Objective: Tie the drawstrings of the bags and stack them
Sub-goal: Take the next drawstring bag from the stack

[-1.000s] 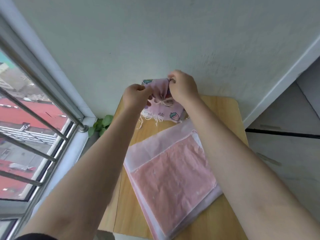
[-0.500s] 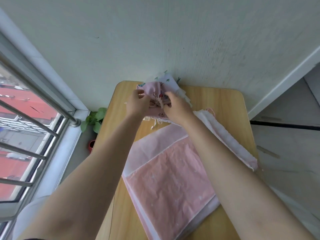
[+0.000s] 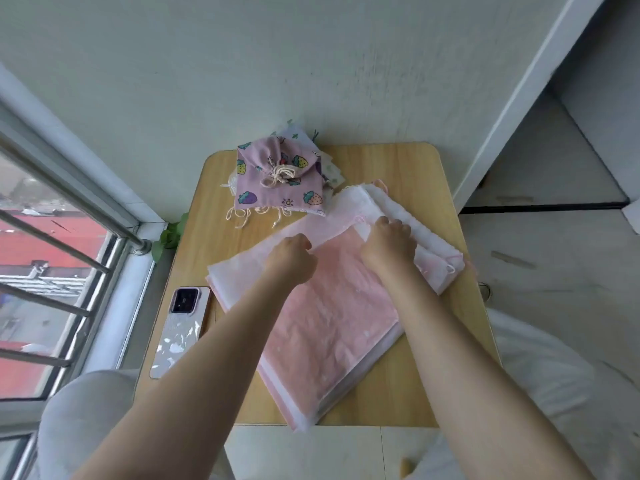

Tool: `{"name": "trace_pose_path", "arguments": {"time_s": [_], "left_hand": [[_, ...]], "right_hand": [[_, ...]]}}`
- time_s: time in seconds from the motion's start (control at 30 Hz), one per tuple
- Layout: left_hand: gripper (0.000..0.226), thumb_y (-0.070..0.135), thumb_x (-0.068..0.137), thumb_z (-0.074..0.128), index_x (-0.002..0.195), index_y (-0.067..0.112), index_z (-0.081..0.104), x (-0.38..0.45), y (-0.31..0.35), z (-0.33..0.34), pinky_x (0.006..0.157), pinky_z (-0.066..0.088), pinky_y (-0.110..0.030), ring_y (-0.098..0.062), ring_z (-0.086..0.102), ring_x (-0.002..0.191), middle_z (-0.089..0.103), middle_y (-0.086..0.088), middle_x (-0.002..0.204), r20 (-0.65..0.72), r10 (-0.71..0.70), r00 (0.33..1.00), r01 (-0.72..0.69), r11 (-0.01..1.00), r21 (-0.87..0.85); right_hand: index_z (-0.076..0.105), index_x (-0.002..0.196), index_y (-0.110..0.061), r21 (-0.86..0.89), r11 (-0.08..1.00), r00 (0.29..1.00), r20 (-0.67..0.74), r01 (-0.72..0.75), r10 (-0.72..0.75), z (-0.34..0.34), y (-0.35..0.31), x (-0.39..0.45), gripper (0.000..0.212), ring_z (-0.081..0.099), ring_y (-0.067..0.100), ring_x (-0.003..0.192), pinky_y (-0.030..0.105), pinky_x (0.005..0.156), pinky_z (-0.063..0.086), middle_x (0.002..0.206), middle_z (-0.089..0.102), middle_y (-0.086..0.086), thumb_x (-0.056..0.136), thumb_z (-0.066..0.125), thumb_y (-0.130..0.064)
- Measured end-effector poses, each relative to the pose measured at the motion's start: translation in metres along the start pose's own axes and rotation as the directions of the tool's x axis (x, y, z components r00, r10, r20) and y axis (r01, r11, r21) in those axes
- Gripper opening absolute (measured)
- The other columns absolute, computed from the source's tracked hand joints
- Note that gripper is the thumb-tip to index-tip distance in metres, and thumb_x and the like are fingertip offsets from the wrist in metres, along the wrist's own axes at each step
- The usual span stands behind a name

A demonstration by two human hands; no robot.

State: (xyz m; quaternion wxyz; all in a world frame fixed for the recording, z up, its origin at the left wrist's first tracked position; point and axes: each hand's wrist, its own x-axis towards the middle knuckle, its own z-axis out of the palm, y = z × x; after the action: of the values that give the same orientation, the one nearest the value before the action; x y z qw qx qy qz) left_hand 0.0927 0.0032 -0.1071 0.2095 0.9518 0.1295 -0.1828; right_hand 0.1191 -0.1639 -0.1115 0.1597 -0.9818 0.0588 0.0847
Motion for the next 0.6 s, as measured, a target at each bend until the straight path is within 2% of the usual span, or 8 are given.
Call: {"name": "trace_pose_path", "arguments": {"time_s": [0.1, 0.23, 0.27, 0.33, 0.4, 0.47, 0.53, 0.6], "left_hand": [[0.036, 0.013, 0.089, 0.048, 0.123, 0.019, 0.06, -0.009, 0.005, -0.002, 0.079, 0.047, -0.029, -0.025, 0.06, 0.104, 0.063, -0.006, 0.118, -0.005, -0.008, 1.0, 0.008, 0.998, -0.059], [0.028, 0.006, 0.084, 0.056, 0.107, 0.015, 0.069, -0.019, 0.002, -0.012, 0.06, 0.054, -0.022, -0.017, 0.064, 0.063, 0.064, -0.002, 0.08, 0.16, -0.015, 0.987, 0.018, 1.0, -0.017], [0.027, 0.006, 0.083, 0.058, 0.107, 0.015, 0.069, -0.022, 0.0, -0.015, 0.055, 0.054, -0.02, -0.018, 0.067, 0.061, 0.065, -0.002, 0.078, 0.22, -0.022, 0.975, 0.026, 1.0, -0.016], [0.03, 0.006, 0.082, 0.06, 0.11, 0.014, 0.068, -0.026, -0.009, -0.019, 0.055, 0.056, -0.022, -0.023, 0.072, 0.074, 0.071, -0.007, 0.085, 0.285, -0.024, 0.958, 0.039, 0.998, -0.047], [0.029, 0.008, 0.082, 0.063, 0.11, 0.011, 0.068, -0.029, -0.017, -0.022, 0.061, 0.058, -0.028, -0.025, 0.072, 0.084, 0.072, -0.011, 0.091, 0.266, -0.022, 0.964, 0.052, 0.993, -0.108], [0.025, 0.021, 0.085, 0.066, 0.106, 0.009, 0.068, -0.031, -0.027, -0.024, 0.069, 0.059, -0.035, -0.027, 0.068, 0.083, 0.066, -0.009, 0.092, 0.233, -0.054, 0.971, 0.108, 0.968, -0.226], [0.031, 0.038, 0.087, 0.063, 0.101, 0.01, 0.069, -0.034, -0.037, -0.026, 0.067, 0.054, -0.032, -0.023, 0.059, 0.076, 0.06, -0.006, 0.087, 0.231, -0.129, 0.964, 0.228, 0.848, -0.478], [0.035, 0.047, 0.087, 0.061, 0.097, 0.015, 0.072, -0.037, -0.049, -0.028, 0.068, 0.047, -0.03, -0.021, 0.056, 0.075, 0.062, -0.005, 0.086, 0.24, -0.223, 0.945, 0.327, 0.633, -0.702]], "right_hand": [[0.051, 0.122, -0.005, 0.03, 0.999, 0.999, -0.045, -0.015, 0.017, 0.002, 0.007, -0.002, 0.031, 0.045, 0.034, 0.123, 0.041, 0.098, 0.038, 0.127, 0.053, 0.016, 0.092, 0.049, -0.014], [0.058, 0.117, -0.008, -0.029, 0.999, 0.996, 0.078, 0.037, -0.035, 0.002, 0.007, -0.004, 0.026, 0.05, 0.034, 0.118, 0.038, 0.096, 0.039, 0.12, 0.058, 0.013, 0.095, 0.046, -0.015], [0.059, 0.116, -0.009, -0.034, 0.998, 0.992, 0.119, 0.054, -0.05, 0.002, 0.005, -0.004, 0.025, 0.05, 0.033, 0.117, 0.038, 0.095, 0.039, 0.119, 0.057, 0.012, 0.094, 0.047, -0.014], [0.061, 0.115, -0.01, -0.004, 0.995, 0.977, 0.191, 0.101, -0.098, 0.006, -0.005, -0.006, 0.026, 0.048, 0.031, 0.116, 0.038, 0.095, 0.04, 0.12, 0.055, 0.011, 0.093, 0.048, -0.014], [0.062, 0.116, -0.013, 0.046, 0.984, 0.953, 0.245, 0.172, -0.178, 0.011, -0.018, -0.011, 0.026, 0.05, 0.03, 0.114, 0.039, 0.095, 0.041, 0.122, 0.056, 0.009, 0.093, 0.05, -0.018], [0.06, 0.106, -0.018, 0.127, 0.96, 0.927, 0.256, 0.249, -0.275, 0.017, -0.035, -0.02, 0.015, 0.054, 0.026, 0.104, 0.036, 0.091, 0.04, 0.116, 0.061, 0.003, 0.094, 0.051, -0.018], [0.057, 0.101, -0.022, 0.21, 0.923, 0.903, 0.226, 0.322, -0.367, 0.021, -0.054, -0.031, 0.009, 0.056, 0.024, 0.099, 0.034, 0.086, 0.038, 0.109, 0.063, -0.001, 0.096, 0.05, -0.018], [0.059, 0.102, -0.019, 0.259, 0.883, 0.879, 0.178, 0.391, -0.442, 0.025, -0.071, -0.041, 0.011, 0.058, 0.025, 0.097, 0.035, 0.086, 0.041, 0.105, 0.065, 0.0, 0.097, 0.049, -0.018]]}}
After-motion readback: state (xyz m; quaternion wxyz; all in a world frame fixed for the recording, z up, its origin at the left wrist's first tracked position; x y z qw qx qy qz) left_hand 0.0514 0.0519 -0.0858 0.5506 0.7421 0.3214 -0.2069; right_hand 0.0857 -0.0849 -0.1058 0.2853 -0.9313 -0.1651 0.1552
